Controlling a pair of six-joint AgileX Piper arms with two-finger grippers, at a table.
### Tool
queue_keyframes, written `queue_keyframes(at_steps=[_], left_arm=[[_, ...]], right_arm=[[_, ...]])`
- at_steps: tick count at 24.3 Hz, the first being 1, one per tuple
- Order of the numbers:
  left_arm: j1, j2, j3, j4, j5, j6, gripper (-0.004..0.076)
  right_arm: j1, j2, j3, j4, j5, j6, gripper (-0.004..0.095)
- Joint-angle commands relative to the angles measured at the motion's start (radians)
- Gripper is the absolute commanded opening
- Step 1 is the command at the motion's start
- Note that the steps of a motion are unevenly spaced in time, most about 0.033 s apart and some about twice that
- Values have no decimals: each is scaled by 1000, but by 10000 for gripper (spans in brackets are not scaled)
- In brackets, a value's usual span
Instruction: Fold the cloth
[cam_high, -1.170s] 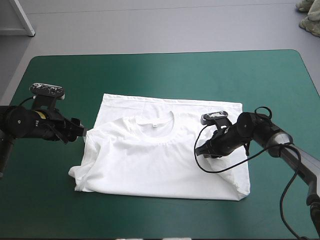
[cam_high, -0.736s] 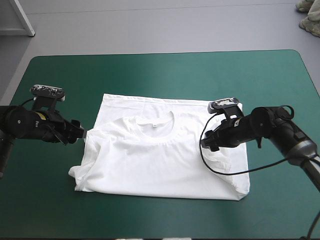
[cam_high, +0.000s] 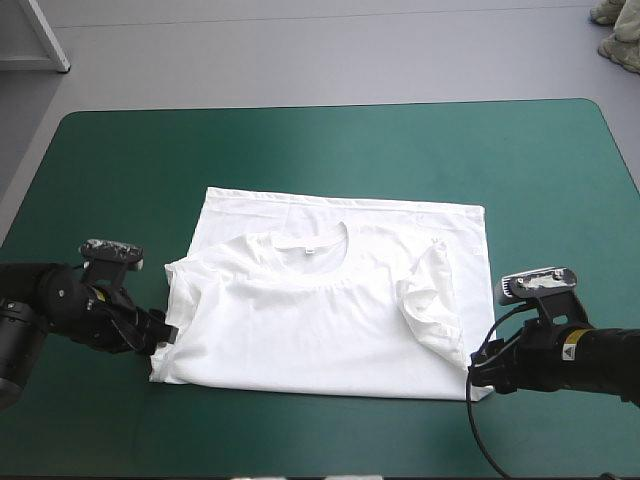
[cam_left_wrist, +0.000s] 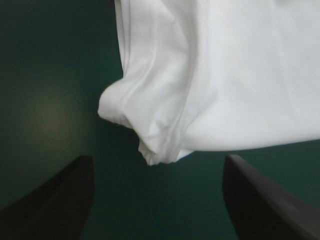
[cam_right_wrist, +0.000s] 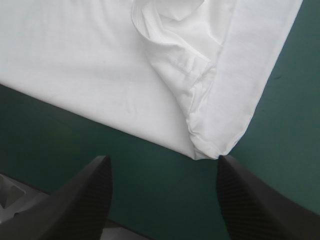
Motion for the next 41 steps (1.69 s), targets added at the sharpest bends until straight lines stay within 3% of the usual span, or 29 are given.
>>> queue_keyframes(at_steps=[1,4,15,19,26,27,41], left_arm=[[-3,-16,53,-5,-87,-14,520],[-3,-8,159,-5,-200,-14,520],[-16,150,243,-33,-309,1,504],[-56,184,243,-49,-324,1,388],[-111,219,247,-47,-368,10,41],[-111,224,247,-41,-370,24,20],[-111,224,247,-60,-386,34,19]], right_arm=[[0,33,-20,6,-43,-36,566],[0,40,-20,2,-43,-47,566],[0,40,-20,-3,-43,-65,566],[0,40,-19,-22,-43,-58,566],[0,77,14,-54,-43,-58,566],[0,111,41,-54,-43,-67,566],[0,382,239,-10,-274,-170,551]])
